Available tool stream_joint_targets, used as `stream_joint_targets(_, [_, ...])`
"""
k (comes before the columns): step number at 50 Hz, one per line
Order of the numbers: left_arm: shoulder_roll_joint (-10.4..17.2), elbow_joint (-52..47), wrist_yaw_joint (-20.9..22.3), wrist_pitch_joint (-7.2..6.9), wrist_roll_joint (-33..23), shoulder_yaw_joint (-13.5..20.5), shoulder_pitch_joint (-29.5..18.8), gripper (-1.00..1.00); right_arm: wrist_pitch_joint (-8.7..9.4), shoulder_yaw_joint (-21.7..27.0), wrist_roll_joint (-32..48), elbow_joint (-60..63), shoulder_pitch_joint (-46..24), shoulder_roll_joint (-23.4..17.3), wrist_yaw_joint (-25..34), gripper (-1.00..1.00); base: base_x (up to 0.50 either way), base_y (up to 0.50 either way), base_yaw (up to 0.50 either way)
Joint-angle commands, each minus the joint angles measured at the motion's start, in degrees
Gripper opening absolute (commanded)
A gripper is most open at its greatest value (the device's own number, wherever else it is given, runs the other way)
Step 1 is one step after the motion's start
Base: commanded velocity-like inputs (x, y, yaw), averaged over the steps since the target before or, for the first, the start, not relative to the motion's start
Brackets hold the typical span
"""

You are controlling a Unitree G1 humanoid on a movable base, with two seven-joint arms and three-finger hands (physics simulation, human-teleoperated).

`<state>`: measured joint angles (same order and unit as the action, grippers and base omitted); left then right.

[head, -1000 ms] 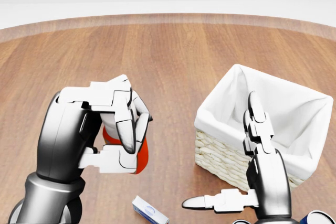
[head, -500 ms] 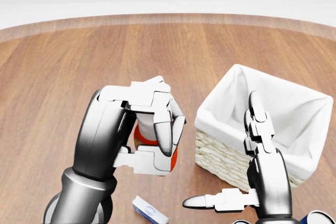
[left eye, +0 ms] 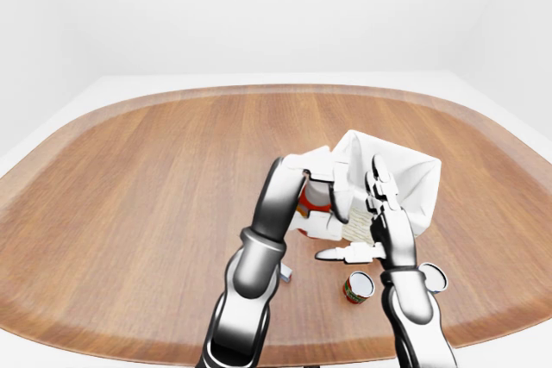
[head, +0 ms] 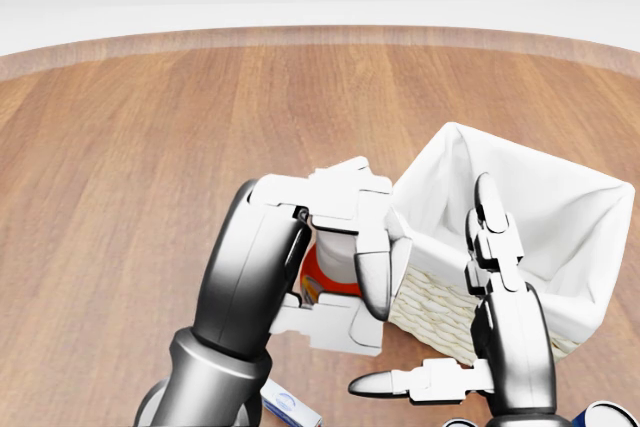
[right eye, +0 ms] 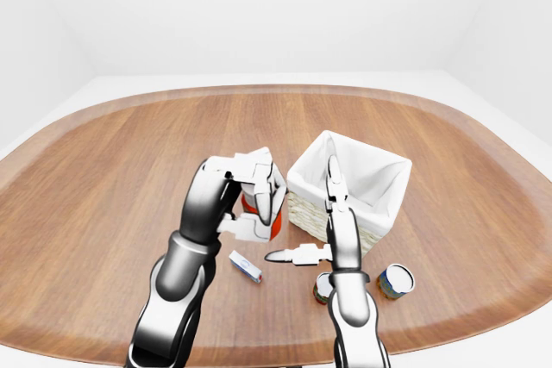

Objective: Pick up the ketchup, and put it in the basket.

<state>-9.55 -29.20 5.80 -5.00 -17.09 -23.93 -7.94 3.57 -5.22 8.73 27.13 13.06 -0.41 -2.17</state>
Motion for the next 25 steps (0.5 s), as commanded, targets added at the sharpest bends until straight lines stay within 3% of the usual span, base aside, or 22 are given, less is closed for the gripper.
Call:
stream_joint_targets(1, [-1.50, -1.60, -3.68, 0.00, -3.58, -5.80, 0.98, -0.91, -0.34, 0.27, -0.06, -0.80, -0.34, 0.05, -0.03, 1.00, 0.00, 0.00, 0.00])
stream_joint_targets(10, [-2.51, -3.37, -4.16, 0.00, -5.23, -9.40, 1.17, -0.91, -0.84, 0.95, -0.21, -1.43, -0.60, 0.19, -0.18, 1.00, 0.00, 0.00, 0.00])
stream_joint_targets(25, [-3.17, -4.01, -4.44, 0.00, -6.39, -12.14, 1.48, -0.91, -0.75, 1.35, -0.32, -0.90, -0.40, 0.26, -0.35, 1.00, 0.00, 0.00, 0.00])
